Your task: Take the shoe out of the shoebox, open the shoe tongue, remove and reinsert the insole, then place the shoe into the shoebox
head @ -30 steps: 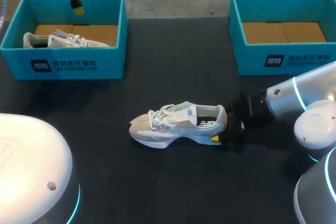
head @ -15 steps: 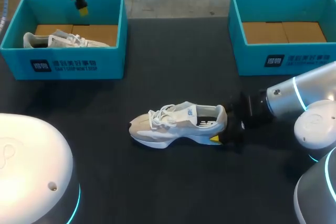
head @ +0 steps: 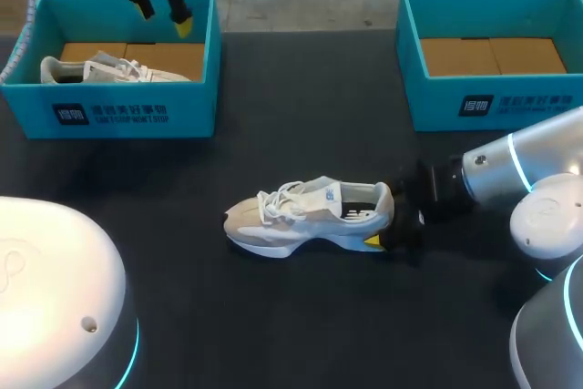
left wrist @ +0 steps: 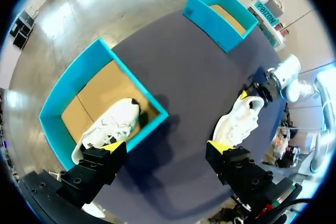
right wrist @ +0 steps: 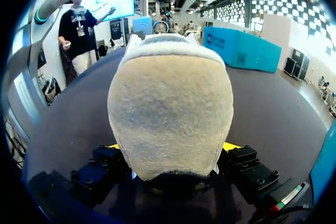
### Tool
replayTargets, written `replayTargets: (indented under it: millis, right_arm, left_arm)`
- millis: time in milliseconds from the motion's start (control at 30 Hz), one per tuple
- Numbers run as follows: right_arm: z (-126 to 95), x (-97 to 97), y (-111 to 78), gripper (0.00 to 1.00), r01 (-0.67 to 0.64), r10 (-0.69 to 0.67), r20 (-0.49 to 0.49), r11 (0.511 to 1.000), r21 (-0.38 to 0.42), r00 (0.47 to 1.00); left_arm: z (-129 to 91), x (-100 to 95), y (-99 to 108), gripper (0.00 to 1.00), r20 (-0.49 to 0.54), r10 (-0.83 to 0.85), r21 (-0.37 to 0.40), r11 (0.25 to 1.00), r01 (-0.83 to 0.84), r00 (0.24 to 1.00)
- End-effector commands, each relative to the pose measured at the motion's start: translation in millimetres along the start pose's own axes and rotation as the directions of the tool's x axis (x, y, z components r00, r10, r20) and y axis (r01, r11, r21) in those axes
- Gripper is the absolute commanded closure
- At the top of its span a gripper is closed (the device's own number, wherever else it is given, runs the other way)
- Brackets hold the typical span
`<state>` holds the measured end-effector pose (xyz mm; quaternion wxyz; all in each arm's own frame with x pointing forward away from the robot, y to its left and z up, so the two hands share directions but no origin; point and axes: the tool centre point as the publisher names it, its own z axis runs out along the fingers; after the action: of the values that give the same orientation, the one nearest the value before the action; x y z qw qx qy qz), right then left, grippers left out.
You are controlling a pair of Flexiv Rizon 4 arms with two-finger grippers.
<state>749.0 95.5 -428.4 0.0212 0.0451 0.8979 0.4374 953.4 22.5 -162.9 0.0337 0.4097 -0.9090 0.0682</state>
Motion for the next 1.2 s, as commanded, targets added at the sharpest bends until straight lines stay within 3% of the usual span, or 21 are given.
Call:
replayTargets:
  millis: [33, 467, 700, 833, 1200]
  right_arm:
    - [6.6, 0.9, -0.5, 1.0, 0.0, 0.0, 0.001, 1.0, 0.005, 1.0]
    - [6.6, 0.9, -0.5, 1.0, 0.0, 0.0, 0.001, 1.0, 0.005, 1.0]
    - [6.6, 0.9, -0.5, 1.0, 0.0, 0.0, 0.001, 1.0, 0.005, 1.0]
    - [6.6, 0.9, -0.5, 1.0, 0.0, 0.0, 0.001, 1.0, 0.005, 1.0]
    - [6.6, 0.9, -0.5, 1.0, 0.0, 0.0, 0.001, 1.0, 0.005, 1.0]
  left_arm:
    - [2.0, 18.0, 5.4, 0.0, 0.039, -0.034, 0.012, 0.999, 0.034, 0.999]
    - [20.4, 75.6, 2.3, 0.0, 0.085, -0.129, 0.023, 0.992, 0.128, 0.988]
    - [34.8, 101.6, 1.1, 0.0, 0.045, -0.22, 0.017, 0.975, 0.22, 0.974]
    - [54.0, 115.9, -0.6, 0.0, 0.009, -0.277, 0.0, 0.961, 0.277, 0.961]
    - [88.3, 155.4, 3.9, 0.0, 0.055, -0.35, -0.016, 0.936, 0.351, 0.935]
